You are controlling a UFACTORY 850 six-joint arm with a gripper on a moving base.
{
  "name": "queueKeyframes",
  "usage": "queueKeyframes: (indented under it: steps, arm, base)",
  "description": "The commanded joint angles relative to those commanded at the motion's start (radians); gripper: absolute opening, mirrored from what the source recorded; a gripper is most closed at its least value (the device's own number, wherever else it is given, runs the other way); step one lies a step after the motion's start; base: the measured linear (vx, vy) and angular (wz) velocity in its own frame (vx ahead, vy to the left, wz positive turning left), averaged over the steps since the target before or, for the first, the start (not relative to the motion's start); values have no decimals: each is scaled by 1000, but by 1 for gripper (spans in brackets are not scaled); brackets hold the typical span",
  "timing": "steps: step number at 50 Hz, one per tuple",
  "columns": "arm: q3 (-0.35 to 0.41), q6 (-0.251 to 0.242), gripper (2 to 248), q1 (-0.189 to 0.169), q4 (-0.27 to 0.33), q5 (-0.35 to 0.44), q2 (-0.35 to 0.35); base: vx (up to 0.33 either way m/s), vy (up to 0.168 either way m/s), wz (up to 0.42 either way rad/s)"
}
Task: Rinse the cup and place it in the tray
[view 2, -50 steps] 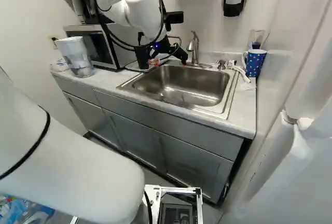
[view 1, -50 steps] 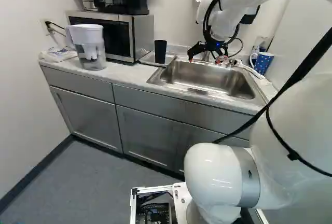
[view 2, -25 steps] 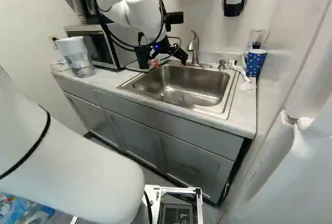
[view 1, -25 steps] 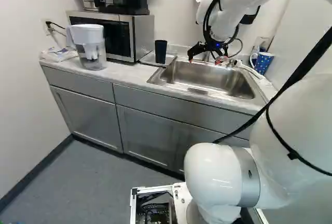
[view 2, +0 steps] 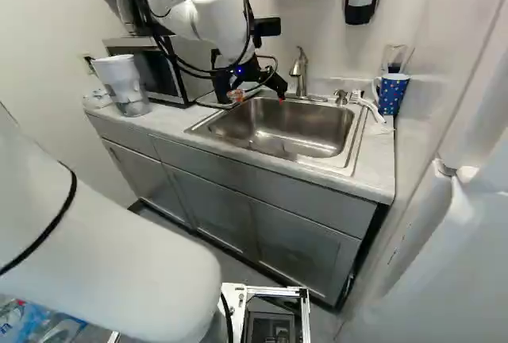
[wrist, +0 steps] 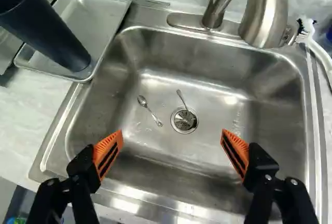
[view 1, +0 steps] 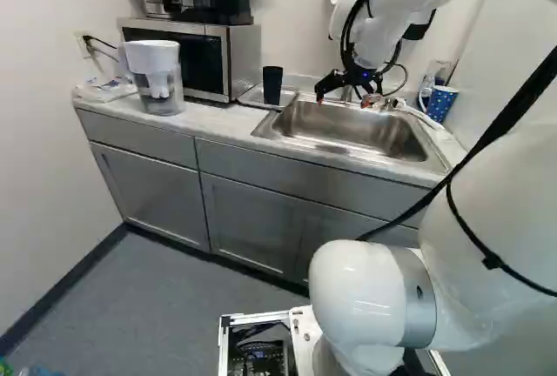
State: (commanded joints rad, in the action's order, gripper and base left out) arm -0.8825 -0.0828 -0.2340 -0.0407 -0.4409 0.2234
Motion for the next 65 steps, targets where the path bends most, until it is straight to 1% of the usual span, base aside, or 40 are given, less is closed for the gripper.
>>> queueKeyframes:
  steps: [46,65]
  arm:
    - [0,0,247,0,0,0,0]
    - [0,0,247,0,0,0,0]
  base:
    - [-101,57,-7]
    - [-105,31,-136]
